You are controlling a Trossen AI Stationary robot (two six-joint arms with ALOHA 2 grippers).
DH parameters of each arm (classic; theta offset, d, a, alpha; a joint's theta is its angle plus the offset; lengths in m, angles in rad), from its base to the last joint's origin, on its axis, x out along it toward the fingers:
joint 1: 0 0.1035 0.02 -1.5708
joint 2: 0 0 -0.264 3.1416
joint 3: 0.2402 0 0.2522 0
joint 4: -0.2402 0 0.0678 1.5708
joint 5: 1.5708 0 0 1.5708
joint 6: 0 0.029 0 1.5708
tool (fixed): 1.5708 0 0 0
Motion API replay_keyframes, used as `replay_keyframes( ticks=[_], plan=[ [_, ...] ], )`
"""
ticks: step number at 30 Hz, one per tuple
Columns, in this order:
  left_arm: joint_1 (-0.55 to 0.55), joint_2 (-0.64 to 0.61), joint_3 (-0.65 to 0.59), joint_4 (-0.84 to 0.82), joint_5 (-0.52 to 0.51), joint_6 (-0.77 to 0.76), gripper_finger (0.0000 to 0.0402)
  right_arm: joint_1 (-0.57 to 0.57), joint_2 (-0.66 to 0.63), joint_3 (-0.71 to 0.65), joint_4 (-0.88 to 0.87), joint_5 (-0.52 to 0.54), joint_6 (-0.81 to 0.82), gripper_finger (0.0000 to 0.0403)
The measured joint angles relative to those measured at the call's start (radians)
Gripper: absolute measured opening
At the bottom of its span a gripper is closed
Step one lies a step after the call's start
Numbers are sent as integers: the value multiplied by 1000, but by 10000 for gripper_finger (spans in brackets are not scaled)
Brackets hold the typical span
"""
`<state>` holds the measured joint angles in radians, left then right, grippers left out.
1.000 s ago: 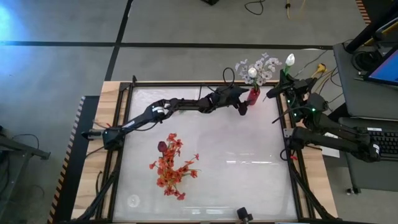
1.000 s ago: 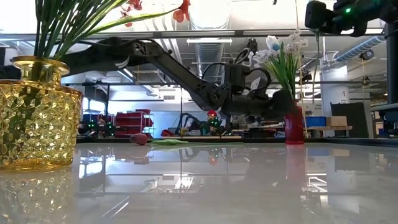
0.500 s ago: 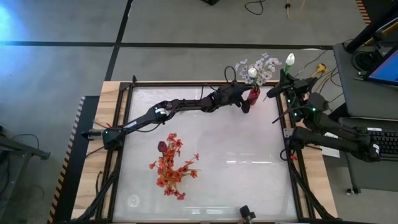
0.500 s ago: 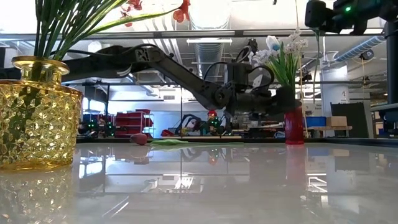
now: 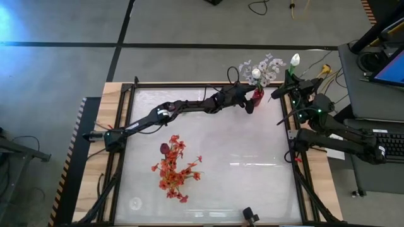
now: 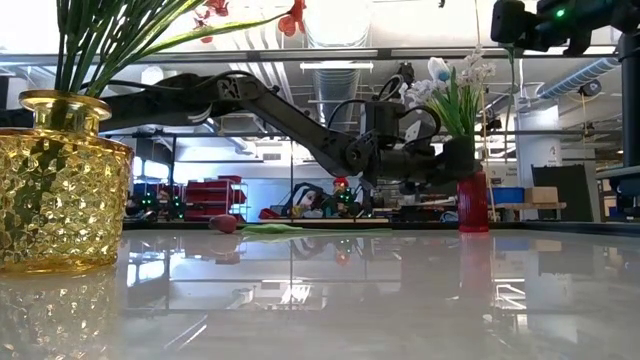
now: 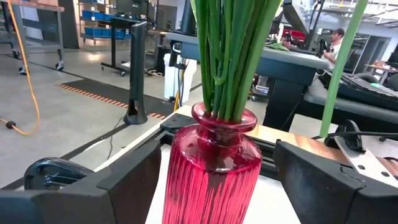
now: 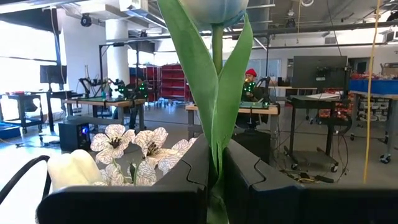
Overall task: Sort flowers into vase by color
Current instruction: Put the white tulip into the red vase
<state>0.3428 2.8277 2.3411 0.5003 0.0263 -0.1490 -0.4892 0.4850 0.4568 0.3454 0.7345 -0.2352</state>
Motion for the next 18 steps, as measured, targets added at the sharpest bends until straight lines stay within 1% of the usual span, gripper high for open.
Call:
replay_keyframes(
  ticks=[10, 18],
  plan=[
    [-2, 0, 0, -4, 9, -2, 269, 0, 0, 0, 0, 0, 0, 18],
    [-13, 0, 0, -6, -12, -3, 244, 0, 0, 0, 0, 0, 0, 18]
  ],
)
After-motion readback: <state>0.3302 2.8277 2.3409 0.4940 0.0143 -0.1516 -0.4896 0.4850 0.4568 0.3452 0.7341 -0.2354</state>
